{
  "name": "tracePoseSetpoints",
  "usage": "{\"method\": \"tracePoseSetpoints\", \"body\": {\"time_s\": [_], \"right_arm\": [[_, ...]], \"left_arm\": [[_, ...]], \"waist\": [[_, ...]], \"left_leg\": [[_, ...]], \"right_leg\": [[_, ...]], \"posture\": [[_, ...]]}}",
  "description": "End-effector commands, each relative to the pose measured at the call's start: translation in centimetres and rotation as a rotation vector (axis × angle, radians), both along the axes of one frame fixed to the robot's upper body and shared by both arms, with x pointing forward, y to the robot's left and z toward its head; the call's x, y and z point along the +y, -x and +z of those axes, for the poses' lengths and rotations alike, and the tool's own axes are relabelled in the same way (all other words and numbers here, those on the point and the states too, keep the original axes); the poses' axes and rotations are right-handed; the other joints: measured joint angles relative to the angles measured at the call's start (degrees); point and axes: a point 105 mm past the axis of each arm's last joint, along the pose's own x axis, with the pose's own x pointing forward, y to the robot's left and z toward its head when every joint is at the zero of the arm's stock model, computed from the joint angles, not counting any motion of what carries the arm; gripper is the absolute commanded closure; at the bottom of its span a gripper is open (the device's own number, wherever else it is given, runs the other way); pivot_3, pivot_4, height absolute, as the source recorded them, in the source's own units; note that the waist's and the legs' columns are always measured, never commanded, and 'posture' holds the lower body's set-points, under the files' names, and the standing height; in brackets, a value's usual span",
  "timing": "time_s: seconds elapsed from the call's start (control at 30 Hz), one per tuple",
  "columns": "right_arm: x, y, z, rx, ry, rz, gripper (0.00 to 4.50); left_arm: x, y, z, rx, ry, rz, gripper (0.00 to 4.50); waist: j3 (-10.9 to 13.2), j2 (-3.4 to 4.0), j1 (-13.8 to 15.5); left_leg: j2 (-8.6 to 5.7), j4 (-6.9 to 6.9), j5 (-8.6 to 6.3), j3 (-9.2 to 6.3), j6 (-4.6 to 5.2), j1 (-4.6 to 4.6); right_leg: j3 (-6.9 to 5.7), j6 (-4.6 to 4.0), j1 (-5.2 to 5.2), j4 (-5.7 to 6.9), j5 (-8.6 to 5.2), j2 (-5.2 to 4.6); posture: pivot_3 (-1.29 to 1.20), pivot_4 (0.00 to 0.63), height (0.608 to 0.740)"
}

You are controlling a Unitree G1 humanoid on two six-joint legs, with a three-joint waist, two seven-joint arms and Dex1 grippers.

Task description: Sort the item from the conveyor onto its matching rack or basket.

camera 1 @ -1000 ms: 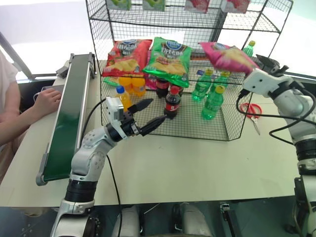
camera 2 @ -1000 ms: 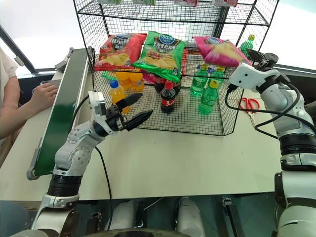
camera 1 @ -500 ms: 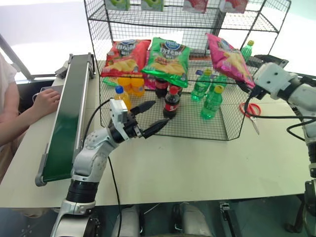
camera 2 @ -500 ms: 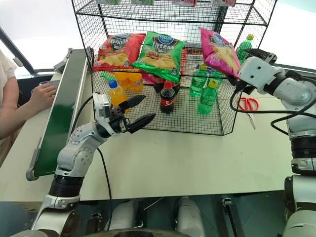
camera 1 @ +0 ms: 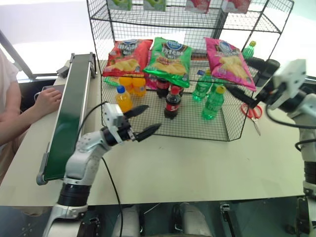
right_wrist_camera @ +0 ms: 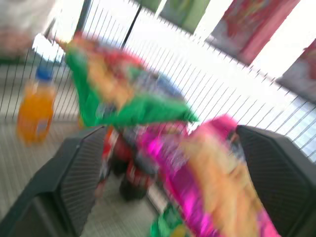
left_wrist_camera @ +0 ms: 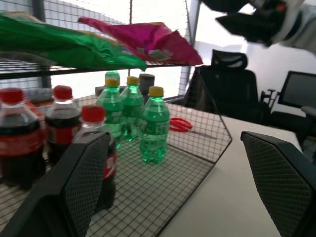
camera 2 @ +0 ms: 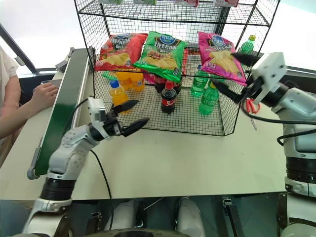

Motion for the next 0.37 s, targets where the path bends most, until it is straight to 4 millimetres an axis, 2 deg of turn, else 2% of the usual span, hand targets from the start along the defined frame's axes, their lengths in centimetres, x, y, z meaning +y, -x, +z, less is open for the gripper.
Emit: {"method": "tracePoseSetpoints", "body": {"time_s": [0.03,0.13,0.23,0.37], "right_arm": [[2.2,3.7,-1.5,0.112,-0.086,0.111,0.12],[2.7,6.1,-4.9,0.286,-0.045,0.158,0.12],[2.3,7.7,-7.0,0.401,-0.023,0.178,0.12],[0.6,7.9,-8.9,0.463,0.006,0.124,0.12]], "left_arm": [[3.5,0.6,1.4,-0.037,-0.097,0.101,0.0],[5.8,1.3,0.5,0.005,-0.236,0.156,0.0],[7.4,1.9,-0.5,0.053,-0.316,0.174,0.0],[9.0,2.1,-0.4,0.052,-0.319,0.207,0.0]], "waist": [[0.0,0.0,0.0],[0.0,0.06,0.0],[0.0,0.1,0.0],[0.0,0.07,0.0]], "left_leg": [[0.0,-0.02,-0.03,-0.07,0.03,0.01],[-0.04,-0.02,-0.06,-0.06,0.09,-0.03],[-0.14,0.0,-0.11,0.01,0.16,0.01],[-0.13,0.01,-0.12,0.02,0.18,0.01]], "right_leg": [[-0.04,0.0,0.04,-0.02,-0.01,0.01],[-0.03,0.0,0.02,-0.06,-0.01,-0.07],[-0.01,0.0,0.04,-0.07,-0.01,-0.23],[0.01,-0.18,0.01,-0.11,-0.12,-0.24]], "posture": [[0.0,0.15,0.74],[0.0,0.15,0.74],[0.0,0.15,0.74],[0.0,0.15,0.74]]}}
